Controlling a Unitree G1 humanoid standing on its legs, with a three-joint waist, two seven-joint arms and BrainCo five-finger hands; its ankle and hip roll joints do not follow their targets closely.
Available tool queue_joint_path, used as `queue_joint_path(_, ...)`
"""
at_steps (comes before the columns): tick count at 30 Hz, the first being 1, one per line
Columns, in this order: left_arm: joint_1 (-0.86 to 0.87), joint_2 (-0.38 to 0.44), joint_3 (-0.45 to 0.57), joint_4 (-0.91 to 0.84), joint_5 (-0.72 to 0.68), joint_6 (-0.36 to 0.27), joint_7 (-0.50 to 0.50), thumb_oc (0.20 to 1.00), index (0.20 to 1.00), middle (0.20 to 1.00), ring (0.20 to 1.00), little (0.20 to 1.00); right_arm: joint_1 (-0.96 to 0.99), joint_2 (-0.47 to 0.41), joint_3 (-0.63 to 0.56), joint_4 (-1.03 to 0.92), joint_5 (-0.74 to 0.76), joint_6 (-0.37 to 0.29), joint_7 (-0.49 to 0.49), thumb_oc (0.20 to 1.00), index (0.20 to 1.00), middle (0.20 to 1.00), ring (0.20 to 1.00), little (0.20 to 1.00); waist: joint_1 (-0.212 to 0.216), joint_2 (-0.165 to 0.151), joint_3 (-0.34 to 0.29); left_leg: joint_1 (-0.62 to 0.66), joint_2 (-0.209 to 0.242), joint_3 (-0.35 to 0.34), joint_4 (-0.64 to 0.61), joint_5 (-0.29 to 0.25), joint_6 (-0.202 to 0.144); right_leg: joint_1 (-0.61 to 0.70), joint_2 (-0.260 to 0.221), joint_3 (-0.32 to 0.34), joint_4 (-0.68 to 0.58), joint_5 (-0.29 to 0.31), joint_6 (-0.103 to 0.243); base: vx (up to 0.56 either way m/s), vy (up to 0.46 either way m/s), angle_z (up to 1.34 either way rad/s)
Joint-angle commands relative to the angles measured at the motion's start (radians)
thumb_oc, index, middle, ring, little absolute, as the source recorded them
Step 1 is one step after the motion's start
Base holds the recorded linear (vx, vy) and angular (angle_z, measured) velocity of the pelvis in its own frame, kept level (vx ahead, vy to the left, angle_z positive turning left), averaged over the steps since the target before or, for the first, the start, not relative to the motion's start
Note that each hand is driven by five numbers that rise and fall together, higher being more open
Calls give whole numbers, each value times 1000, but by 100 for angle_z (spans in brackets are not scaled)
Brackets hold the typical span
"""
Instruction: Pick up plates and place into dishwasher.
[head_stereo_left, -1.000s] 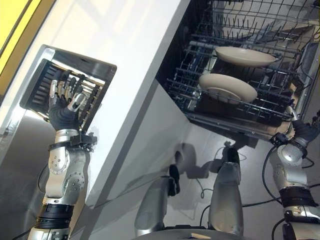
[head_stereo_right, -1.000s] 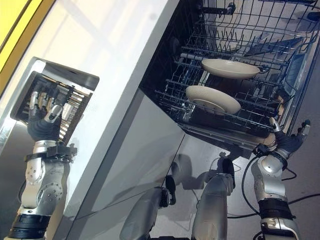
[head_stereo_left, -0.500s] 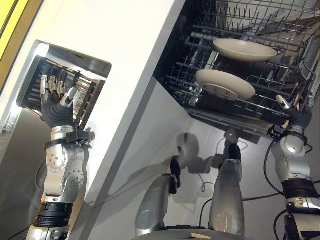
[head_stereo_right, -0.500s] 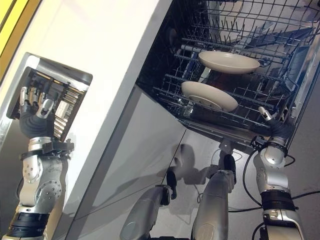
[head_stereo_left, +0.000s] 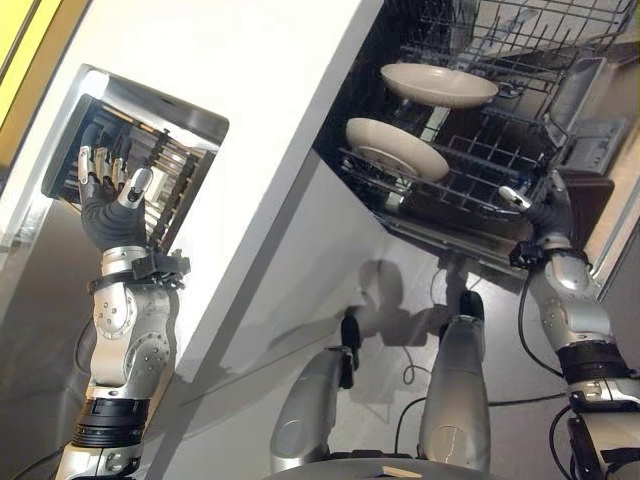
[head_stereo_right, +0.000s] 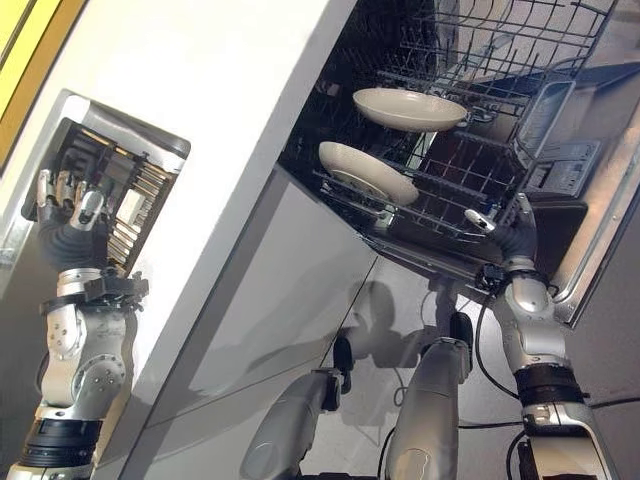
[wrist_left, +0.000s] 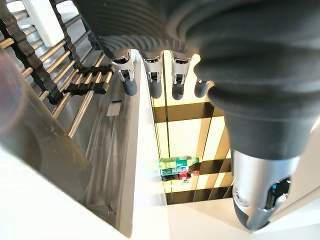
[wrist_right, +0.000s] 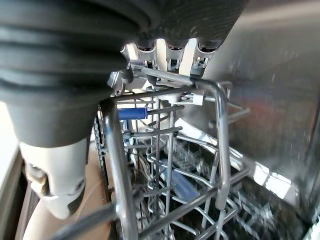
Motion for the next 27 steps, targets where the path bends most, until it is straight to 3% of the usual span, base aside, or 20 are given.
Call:
queue_joint_path(1,-33,-3,-10,-47,-24,-2,6,1000,1000,1000,1000,1000,-242,-4,82,-139,-13,-52,82,1000,1000,1000,1000,1000,64,23,20,37,82,-108,24,-1,-53,71,-61,31,-107,42,29,16,94,23)
queue_joint_path(15,34,30,29,-54,-73,55,-2,1000,1000,1000,1000,1000,-265,-35,76,-107,-1,-32,69,1000,1000,1000,1000,1000,173,1,-51,69,53,-109,19,-7,-49,189,-149,-74,-148,54,66,52,82,38)
queue_joint_path(19,40,42,32,-68,-71,85,-20,1000,1000,1000,1000,1000,-264,-19,84,-93,-1,-43,39,1000,1000,1000,1000,1000,197,-24,-74,84,53,-108,24,-17,-52,238,-177,-106,-192,81,76,83,-7,43)
queue_joint_path(27,40,73,32,-66,-66,138,-47,1000,1000,1000,1000,1000,-209,16,85,-67,5,-68,15,1000,1000,1000,1000,1000,206,-68,-113,124,62,-107,47,-53,-54,333,-206,-133,-266,129,96,115,-48,30)
